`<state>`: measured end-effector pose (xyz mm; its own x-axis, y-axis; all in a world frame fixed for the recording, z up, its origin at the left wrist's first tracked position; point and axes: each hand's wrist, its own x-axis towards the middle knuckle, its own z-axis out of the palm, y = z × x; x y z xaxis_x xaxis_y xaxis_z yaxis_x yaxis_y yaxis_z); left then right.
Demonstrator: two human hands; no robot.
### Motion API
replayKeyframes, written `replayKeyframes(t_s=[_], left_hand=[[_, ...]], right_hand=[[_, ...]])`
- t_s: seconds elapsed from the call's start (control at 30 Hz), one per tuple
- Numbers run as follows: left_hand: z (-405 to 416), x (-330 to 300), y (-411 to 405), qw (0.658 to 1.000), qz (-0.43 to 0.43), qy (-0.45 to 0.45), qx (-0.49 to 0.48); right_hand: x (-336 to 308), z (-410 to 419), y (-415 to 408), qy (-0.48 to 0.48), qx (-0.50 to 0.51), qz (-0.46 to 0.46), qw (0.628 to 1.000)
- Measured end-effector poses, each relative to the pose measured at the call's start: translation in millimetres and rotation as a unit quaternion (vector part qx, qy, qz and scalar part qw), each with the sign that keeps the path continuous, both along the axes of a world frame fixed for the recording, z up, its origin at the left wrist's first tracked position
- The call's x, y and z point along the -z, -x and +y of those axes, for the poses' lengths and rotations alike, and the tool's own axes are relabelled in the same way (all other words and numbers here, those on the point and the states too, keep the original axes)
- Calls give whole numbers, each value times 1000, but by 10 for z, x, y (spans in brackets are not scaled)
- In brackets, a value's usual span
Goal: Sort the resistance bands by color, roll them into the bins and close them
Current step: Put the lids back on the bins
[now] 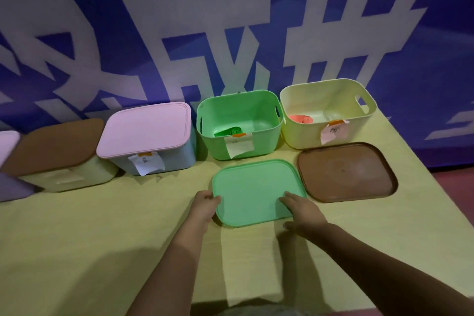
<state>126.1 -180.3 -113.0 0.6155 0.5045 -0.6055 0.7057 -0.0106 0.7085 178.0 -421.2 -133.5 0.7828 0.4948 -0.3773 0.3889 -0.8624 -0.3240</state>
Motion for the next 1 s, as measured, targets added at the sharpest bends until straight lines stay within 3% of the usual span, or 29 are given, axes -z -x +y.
replayKeyframes(t_s=[0.1, 0.2, 0.3, 0.5, 0.6, 0.7, 0.83, 1.0], left_hand=[[-24, -26, 116, 998, -58, 1, -19], [-9, -156, 144, 991, -114, 61, -43], [104, -279, 113, 987, -140, 51, -60], [200, -767, 86, 983, -179, -8, 51], [205, -792, 79, 970, -199, -72, 121], [285, -702, 71, 965, -207, -81, 140], [301, -627, -63, 964, -251, 44, 69], [372, -775, -396, 950, -289, 116, 4]], right_hand=[[20, -110, -18, -47, 4, -27, 999], [0, -193, -23, -107, 1, -34, 994], [-134, -194, -30, -213, 16, -51, 976], [-667, -3, -304, -437, 167, -36, 883], [-913, 133, -494, -504, 206, -10, 839], [-1159, 185, -733, -510, 207, -8, 835], [-1405, 242, -1067, -499, 211, -26, 840], [-1429, 301, -1321, -468, 271, -77, 838]])
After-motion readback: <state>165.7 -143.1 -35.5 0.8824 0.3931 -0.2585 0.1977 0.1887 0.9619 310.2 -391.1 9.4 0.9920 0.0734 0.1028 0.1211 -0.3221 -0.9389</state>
